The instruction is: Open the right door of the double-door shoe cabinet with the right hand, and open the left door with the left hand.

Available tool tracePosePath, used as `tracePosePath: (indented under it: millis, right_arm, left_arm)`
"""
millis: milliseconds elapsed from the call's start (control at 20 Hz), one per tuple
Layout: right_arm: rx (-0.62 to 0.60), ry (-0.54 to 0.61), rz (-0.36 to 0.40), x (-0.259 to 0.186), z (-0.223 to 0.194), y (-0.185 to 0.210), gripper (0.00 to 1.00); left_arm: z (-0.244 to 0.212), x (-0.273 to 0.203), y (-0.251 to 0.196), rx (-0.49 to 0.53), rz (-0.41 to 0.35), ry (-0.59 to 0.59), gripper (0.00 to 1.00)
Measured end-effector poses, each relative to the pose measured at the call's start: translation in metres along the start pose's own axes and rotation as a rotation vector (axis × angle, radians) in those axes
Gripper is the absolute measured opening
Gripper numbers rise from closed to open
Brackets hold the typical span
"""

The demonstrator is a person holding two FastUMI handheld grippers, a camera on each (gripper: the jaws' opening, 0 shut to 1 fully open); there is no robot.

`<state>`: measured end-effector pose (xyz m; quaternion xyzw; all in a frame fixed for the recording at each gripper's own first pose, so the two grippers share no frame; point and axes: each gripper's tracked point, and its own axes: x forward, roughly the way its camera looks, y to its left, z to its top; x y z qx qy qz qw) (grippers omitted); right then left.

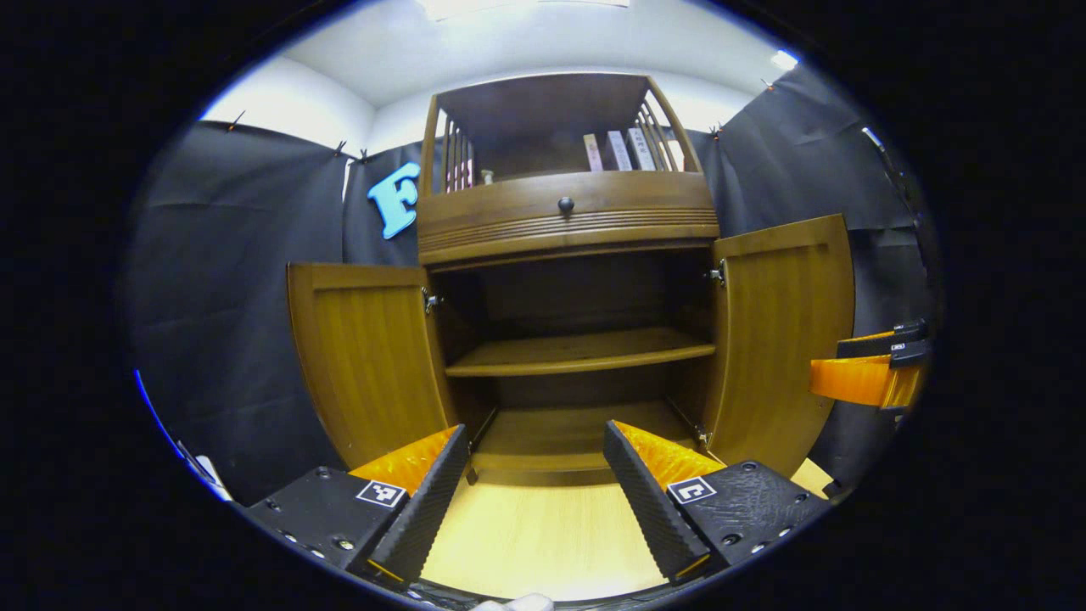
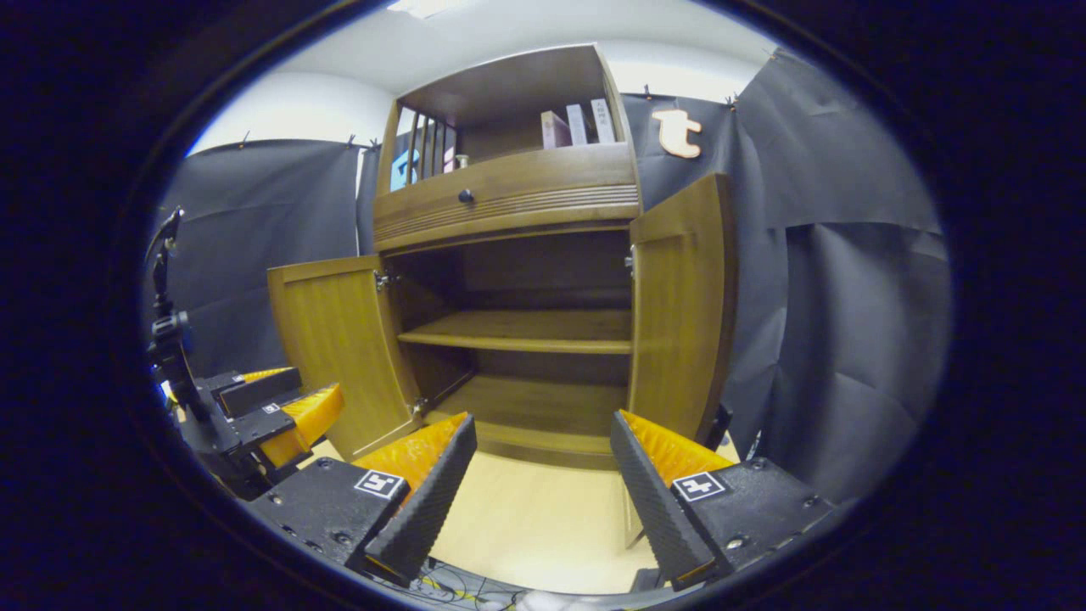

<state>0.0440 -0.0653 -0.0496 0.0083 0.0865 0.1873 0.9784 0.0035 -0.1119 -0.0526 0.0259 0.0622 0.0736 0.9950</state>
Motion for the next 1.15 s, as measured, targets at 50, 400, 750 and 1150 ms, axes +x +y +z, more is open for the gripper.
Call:
tracePosePath:
  millis: [50, 400, 750, 1150]
  right_arm:
    - [0.002, -0.008, -0.005, 0.0, 0.004, 0.001, 1.0]
    - [-0.013, -0.06, -0.037, 0.011, 0.022, 0.015, 1.0]
    - [-0.022, -0.129, -0.078, 0.014, 0.045, 0.026, 1.0]
    - [-0.003, -0.149, -0.143, 0.017, 0.051, 0.025, 1.0]
  left_arm:
    - [0.005, 0.001, 0.0, 0.004, -0.013, -0.006, 0.96]
    - [0.029, 0.015, 0.032, -0.024, 0.004, -0.056, 0.96]
    - [0.034, 0.019, 0.058, -0.012, 0.009, -0.064, 0.96]
    - [0.045, 0.029, 0.057, -0.012, -0.047, -0.091, 0.96]
